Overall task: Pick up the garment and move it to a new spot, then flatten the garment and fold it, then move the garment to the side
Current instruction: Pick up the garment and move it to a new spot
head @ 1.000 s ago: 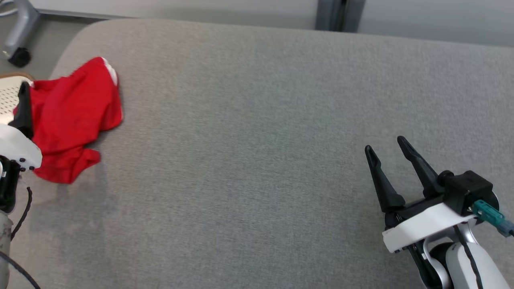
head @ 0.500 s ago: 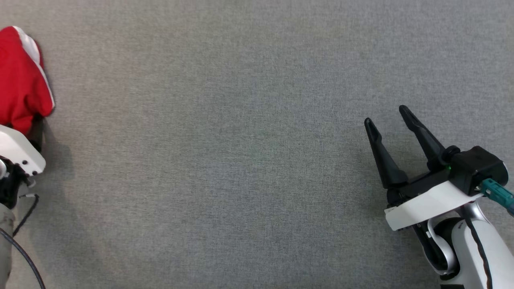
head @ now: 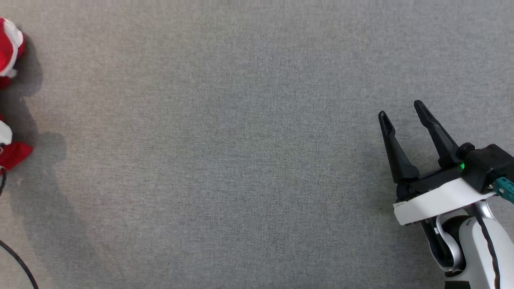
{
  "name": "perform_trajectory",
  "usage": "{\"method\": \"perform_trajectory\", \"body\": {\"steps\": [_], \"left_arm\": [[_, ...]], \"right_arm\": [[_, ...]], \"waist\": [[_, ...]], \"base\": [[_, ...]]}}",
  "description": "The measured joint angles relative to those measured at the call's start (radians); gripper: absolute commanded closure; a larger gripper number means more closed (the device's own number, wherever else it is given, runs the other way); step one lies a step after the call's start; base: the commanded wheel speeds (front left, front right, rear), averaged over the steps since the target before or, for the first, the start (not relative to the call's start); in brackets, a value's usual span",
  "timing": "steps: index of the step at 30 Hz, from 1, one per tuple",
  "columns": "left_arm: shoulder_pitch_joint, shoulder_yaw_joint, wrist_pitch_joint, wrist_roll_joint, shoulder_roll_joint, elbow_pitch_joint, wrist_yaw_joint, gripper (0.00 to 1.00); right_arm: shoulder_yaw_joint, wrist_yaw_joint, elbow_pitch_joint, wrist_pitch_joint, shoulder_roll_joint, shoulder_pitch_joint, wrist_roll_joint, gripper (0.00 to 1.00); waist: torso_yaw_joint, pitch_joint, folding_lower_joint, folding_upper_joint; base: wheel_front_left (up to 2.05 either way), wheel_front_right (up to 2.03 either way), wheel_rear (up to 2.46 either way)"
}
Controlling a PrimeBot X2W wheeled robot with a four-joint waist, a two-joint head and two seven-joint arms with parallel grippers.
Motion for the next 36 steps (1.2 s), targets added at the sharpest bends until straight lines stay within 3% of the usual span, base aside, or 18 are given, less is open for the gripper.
{"method": "perform_trajectory", "body": {"steps": [6,12,22,29,36], "left_arm": [[-0.014,0.015,-0.098,-0.007,-0.002,-0.034,0.007,1.00],[0.075,0.038,-0.126,0.013,-0.004,-0.166,0.055,1.00],[0.501,0.118,-0.126,0.054,-0.045,-0.703,0.215,1.00],[0.764,0.089,-0.018,0.096,-0.058,-1.060,0.341,1.00],[0.850,0.012,0.077,0.138,-0.066,-1.253,0.382,1.00]], "right_arm": [[-0.018,0.000,0.026,-0.023,0.021,0.033,0.001,0.00],[-0.030,0.000,0.054,-0.046,0.044,0.066,0.004,0.00],[-0.032,0.000,0.070,-0.073,0.070,0.136,0.012,0.00],[-0.042,0.000,0.071,-0.076,0.076,0.166,0.002,0.00],[-0.048,0.000,0.052,-0.059,0.079,0.170,-0.017,0.00]], "waist": [[0.005,-0.080,0.0000,0.0000],[-0.003,-0.167,0.0000,0.0000],[-0.055,-0.288,0.0000,0.0000],[-0.096,-0.331,0.0000,0.0000],[-0.147,-0.338,0.0000,0.0000]], "base": [[0.00,0.00,0.00],[0.00,0.00,0.00],[0.00,0.00,0.00],[0.00,0.00,0.00],[0.00,0.00,0.00]]}}
